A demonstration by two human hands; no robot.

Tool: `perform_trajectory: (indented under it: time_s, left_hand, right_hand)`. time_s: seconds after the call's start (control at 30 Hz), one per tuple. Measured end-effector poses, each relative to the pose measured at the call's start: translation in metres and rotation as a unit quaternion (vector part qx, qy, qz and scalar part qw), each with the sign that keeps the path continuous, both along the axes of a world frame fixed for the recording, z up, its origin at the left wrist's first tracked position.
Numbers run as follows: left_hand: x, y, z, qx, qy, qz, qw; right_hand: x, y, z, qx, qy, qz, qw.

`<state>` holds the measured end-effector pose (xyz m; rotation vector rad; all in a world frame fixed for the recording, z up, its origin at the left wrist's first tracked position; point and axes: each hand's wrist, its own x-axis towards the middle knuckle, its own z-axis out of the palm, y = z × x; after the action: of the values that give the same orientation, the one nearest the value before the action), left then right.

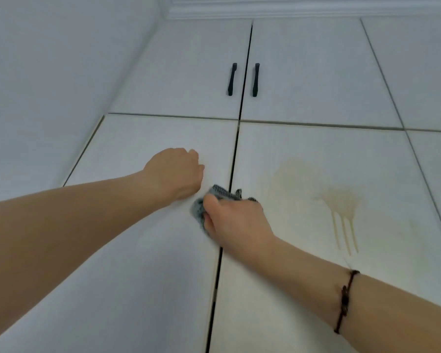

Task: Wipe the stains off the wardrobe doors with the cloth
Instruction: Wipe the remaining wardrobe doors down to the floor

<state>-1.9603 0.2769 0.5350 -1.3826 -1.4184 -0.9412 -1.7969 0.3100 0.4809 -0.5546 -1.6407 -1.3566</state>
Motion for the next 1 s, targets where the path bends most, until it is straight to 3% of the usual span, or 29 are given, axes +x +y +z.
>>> perform_trajectory:
  time_s: [0.1, 0.17, 0.27, 0.4, 0.5, 0.67, 0.87, 1.0]
  left_hand:
    - [0.021, 0.001, 0.001, 0.008, -0.035, -0.009, 0.999]
    - [0.035, 0.001, 0.018, -0.014, -0.064, -0.03, 0.997]
    - [0.044, -0.008, 0.047, -0.053, -0.125, -0.055, 0.989]
    - [0.051, 0.003, 0.049, -0.107, -0.159, -0.041, 0.981]
    - [0.05, 0.024, 0.048, -0.111, -0.19, -0.049, 0.974]
    - [0.054, 0.034, 0.055, -0.147, -0.209, -0.051, 0.966]
    - [0.052, 0.034, 0.05, -0.156, -0.221, -0.039, 0.962]
    - [0.055, 0.034, 0.049, -0.158, -0.248, -0.03, 0.955]
  right_hand:
    - [0.01, 0.005, 0.017, 0.015, -0.022, -0.029, 0.999]
    - [0.017, -0.002, 0.07, 0.003, 0.05, -0.074, 0.996]
    - [0.039, -0.009, 0.141, -0.006, 0.187, -0.064, 0.98]
    - [0.064, -0.005, 0.171, 0.027, 0.258, -0.063, 0.964]
    - [0.053, -0.007, 0.148, 0.051, 0.243, -0.063, 0.967]
    - [0.055, -0.003, 0.065, 0.069, 0.085, -0.059, 0.992]
    - [0.064, -0.011, 0.174, 0.039, 0.248, -0.058, 0.966]
    - [0.007, 0.002, 0.181, 0.06, 0.204, -0.074, 0.974]
